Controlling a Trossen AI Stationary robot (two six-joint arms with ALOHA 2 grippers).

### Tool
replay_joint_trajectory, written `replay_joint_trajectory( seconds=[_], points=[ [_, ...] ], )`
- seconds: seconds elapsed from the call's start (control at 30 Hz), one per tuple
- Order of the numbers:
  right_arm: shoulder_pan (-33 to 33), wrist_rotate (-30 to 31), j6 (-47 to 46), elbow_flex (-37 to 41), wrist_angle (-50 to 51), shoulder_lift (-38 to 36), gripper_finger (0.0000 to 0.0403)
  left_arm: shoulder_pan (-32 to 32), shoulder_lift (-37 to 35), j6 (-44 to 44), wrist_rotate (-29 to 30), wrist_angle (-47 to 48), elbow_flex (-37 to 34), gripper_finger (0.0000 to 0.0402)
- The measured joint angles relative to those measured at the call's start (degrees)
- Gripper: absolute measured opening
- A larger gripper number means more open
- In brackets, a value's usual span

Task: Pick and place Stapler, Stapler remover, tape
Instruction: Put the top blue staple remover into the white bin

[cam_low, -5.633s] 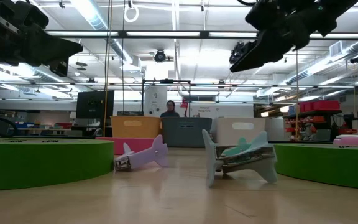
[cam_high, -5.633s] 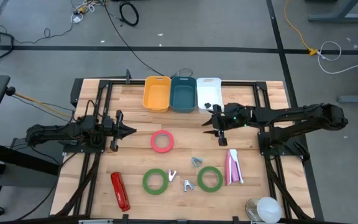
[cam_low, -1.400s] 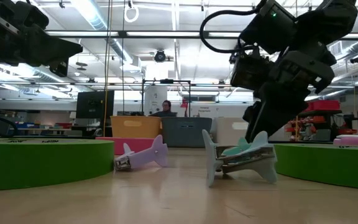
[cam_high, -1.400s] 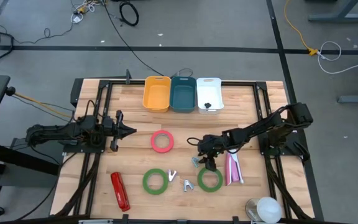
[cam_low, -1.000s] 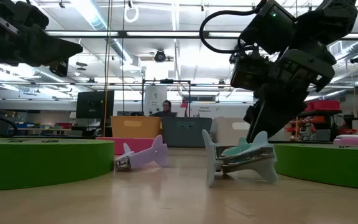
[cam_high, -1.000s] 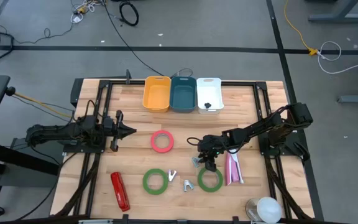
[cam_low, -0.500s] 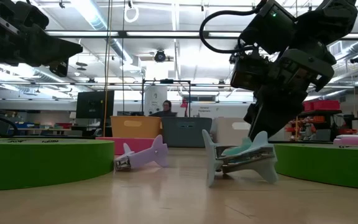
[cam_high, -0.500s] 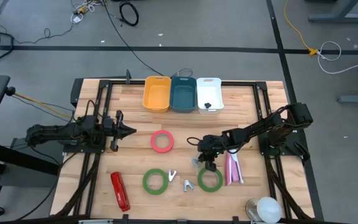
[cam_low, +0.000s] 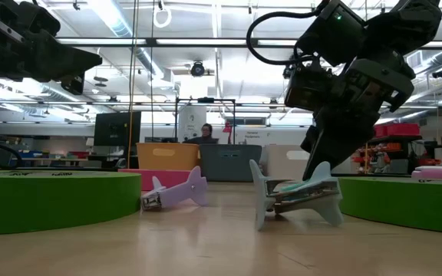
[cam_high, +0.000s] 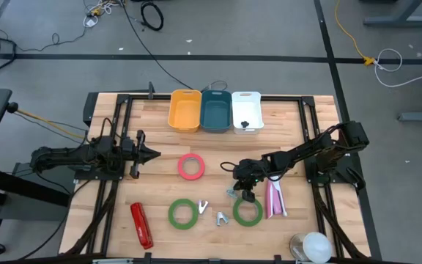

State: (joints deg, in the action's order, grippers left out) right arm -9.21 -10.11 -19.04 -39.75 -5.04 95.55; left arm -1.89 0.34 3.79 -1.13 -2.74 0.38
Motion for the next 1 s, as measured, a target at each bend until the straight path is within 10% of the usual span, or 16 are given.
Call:
replay_joint_trajectory(
  seconds=[1.0],
  points=[
    [8.53, -1.99, 3.11, 0.01, -1.31, -13.87, 0.0006, 0.00, 0.00, 0.00, 0.00, -0.02, 0.00, 0.0010]
  ],
)
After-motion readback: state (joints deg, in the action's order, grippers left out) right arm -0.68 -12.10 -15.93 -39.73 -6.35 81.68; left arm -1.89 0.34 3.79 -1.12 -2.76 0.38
